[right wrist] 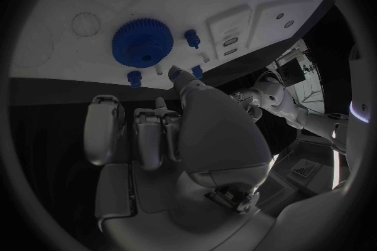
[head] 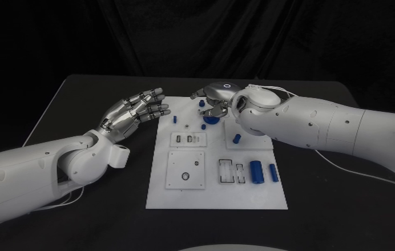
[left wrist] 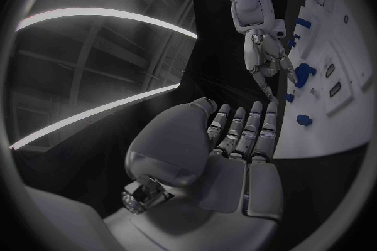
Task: Assemble the parts on the task board
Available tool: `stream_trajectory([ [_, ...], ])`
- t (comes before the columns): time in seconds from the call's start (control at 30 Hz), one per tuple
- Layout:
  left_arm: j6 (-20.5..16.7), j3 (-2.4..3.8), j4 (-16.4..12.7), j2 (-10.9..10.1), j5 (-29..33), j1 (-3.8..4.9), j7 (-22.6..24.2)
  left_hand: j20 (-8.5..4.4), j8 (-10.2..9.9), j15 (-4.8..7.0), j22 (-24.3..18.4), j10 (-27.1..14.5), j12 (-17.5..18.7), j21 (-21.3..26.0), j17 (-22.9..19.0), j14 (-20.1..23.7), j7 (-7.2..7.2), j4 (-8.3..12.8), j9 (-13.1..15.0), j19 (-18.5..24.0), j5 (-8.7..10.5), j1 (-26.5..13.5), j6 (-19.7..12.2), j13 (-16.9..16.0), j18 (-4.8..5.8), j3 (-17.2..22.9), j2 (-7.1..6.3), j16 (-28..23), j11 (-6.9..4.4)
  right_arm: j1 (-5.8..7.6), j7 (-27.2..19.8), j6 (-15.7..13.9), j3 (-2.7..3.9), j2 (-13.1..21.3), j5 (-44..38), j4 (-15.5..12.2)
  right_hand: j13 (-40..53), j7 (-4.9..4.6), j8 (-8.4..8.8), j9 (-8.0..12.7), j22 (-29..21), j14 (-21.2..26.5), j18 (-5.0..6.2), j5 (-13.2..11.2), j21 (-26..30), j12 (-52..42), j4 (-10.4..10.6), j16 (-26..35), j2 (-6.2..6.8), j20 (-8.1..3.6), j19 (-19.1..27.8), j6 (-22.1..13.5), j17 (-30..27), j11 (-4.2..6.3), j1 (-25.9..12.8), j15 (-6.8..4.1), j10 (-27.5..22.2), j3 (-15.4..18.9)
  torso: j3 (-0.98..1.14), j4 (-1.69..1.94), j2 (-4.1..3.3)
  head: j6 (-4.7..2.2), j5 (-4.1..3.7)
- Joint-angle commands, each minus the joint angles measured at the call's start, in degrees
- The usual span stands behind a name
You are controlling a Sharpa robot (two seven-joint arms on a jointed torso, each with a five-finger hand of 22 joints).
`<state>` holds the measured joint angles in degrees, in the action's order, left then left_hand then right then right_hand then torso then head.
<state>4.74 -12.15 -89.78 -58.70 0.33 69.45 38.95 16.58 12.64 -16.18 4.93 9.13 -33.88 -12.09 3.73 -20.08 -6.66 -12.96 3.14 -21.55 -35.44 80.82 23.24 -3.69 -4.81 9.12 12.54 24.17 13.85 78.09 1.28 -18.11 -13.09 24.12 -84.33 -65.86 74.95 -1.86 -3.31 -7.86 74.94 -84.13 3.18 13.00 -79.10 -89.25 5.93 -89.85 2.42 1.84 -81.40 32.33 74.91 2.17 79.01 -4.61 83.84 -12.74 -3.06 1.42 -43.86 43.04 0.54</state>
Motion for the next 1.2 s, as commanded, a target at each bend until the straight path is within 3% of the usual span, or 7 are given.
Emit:
stream_trajectory([
  [0.03, 0.8, 0.04, -0.1, -0.1, 0.0, -0.11, 6.2, 0.07, -0.4, -0.32, 0.0, -0.3, 0.1, -0.3, 0.1, 0.1, -0.46, 0.0, 0.0, -0.4, -0.09, -0.5, 0.0, 0.0, 0.64, 0.3, 0.13, 0.3, 0.08, -0.16, -0.2, -2.5, 0.05, 1.0, -0.2, -0.6, 12.8, -1.12, 0.04, 0.0, 7.7, -5.9, 0.27, -0.2, 0.5, 0.3, 0.3, -0.1, 0.29, -0.06, 0.4, 1.1, 15.1, -0.41, 0.1, -0.08, 3.7, 0.1, -0.04, 0.04, 0.01, 0.02, 0.23],
  [0.07, 0.8, 0.04, -0.2, -0.2, 0.0, -0.11, 6.2, 0.06, -0.4, -0.32, 0.0, -0.3, 0.2, -0.3, 0.1, 0.1, -0.49, 0.0, 0.0, -0.4, -0.09, -0.6, -0.1, 0.0, 0.65, 0.5, 0.12, 0.3, 0.08, -0.16, -0.3, -3.0, 0.05, 1.5, -0.2, -0.9, 12.8, -1.93, -0.35, -0.3, 7.7, -5.9, 0.24, -0.2, 0.6, 0.3, 0.4, -0.1, 0.35, 0.19, 0.4, 3.5, 15.1, -1.01, 0.1, 0.34, 3.8, 0.2, -0.03, 0.03, 0.02, 0.02, 0.33],
  [0.1, 0.8, 0.04, -0.2, -0.3, 0.0, -0.12, 6.2, 0.06, -0.4, -0.32, 0.0, -0.3, 0.2, -0.3, 0.1, 0.1, -0.49, 0.0, 0.0, -0.4, -0.09, -0.6, -0.1, 0.0, 0.65, 0.5, 0.12, 0.3, 0.08, -0.16, -0.3, -3.5, 0.05, 2.0, -0.2, -1.3, 12.8, -2.19, -0.47, -0.4, 7.7, -5.9, 0.22, -0.2, 0.6, 0.2, 0.4, -0.1, 0.38, 0.33, 0.4, 4.2, 15.1, -1.25, 0.1, 0.54, 3.8, 0.3, -0.03, 0.03, 0.03, 0.02, 0.34],
  [0.17, 0.7, 0.04, -0.3, -0.5, 0.0, -0.13, 6.2, 0.06, -0.4, -0.32, 0.0, -0.3, 0.2, -0.3, 0.1, 0.1, -0.49, 0.0, 0.0, -0.4, -0.09, -0.6, -0.1, 0.0, 0.65, 0.5, 0.12, 0.3, 0.08, -0.15, -0.2, -4.0, 0.05, 3.0, -0.2, -2.2, 13.1, -2.87, -1.37, -1.4, 7.8, -5.9, 0.19, -0.4, 0.6, 0.1, 0.5, -0.1, 0.49, 0.71, 0.3, 9.2, 15.1, -1.83, -0.1, 1.02, 4.1, 0.5, -0.02, 0.05, 0.04, -0.03, 0.44],
  [0.37, 0.7, 0.04, -0.4, -0.9, 0.0, -0.17, 6.1, 0.06, -0.4, -0.32, 0.0, -0.3, 0.2, -0.3, 0.1, 0.1, -0.49, 0.0, 0.0, -0.4, -0.09, -0.6, -0.1, 0.0, 0.65, 0.5, 0.12, 0.3, 0.08, -0.18, 0.7, -3.0, 0.03, 6.2, -0.2, -4.9, 15.0, -5.14, -4.20, -2.6, 8.7, -5.9, -0.16, -0.9, -0.5, -0.8, 2.0, -0.1, 0.58, 2.21, -0.9, 15.2, 15.1, -3.78, -1.9, 2.65, 6.2, 1.6, 0.01, -0.03, 0.05, -0.08, 0.49],
  [0.63, 0.7, 0.04, -0.4, -1.0, 0.0, -0.28, 6.1, 0.06, -0.4, -0.32, 0.0, -0.3, 0.1, -0.3, 0.1, 0.1, -0.50, 0.1, 0.0, -0.4, -0.09, -0.6, 0.0, 0.0, 0.65, 0.6, 0.12, 0.3, 0.08, -0.57, 2.3, -1.0, 0.01, 8.7, -0.2, -7.0, 15.0, -5.29, -4.00, -2.6, 8.8, -5.9, -0.15, -1.1, -0.6, -0.8, 2.4, -0.1, 0.79, 2.60, -1.0, 14.8, 15.1, -4.01, -2.5, 2.92, 6.2, 2.1, 0.04, -0.15, 0.09, 0.06, 0.55],
  [1.2, 0.8, 0.04, -0.3, -0.9, 0.0, -0.48, 6.0, 0.06, -0.4, -0.32, 0.0, -0.4, 0.2, -0.3, 0.1, 0.2, -0.51, 0.1, 0.0, -0.4, -0.10, -0.6, 0.0, 0.0, 0.65, 0.6, 0.11, 0.3, 0.08, -0.92, 3.6, 0.7, 0.01, 8.1, -0.2, -6.1, 14.8, -5.37, -1.59, -1.3, 8.7, -5.9, 0.07, -3.4, 0.1, -0.7, 3.1, -0.1, 0.75, 3.06, -0.6, 10.8, 15.1, -4.17, -3.2, 3.16, 5.9, 3.1, -0.03, 0.09, 0.00, 0.19, 0.31],
])
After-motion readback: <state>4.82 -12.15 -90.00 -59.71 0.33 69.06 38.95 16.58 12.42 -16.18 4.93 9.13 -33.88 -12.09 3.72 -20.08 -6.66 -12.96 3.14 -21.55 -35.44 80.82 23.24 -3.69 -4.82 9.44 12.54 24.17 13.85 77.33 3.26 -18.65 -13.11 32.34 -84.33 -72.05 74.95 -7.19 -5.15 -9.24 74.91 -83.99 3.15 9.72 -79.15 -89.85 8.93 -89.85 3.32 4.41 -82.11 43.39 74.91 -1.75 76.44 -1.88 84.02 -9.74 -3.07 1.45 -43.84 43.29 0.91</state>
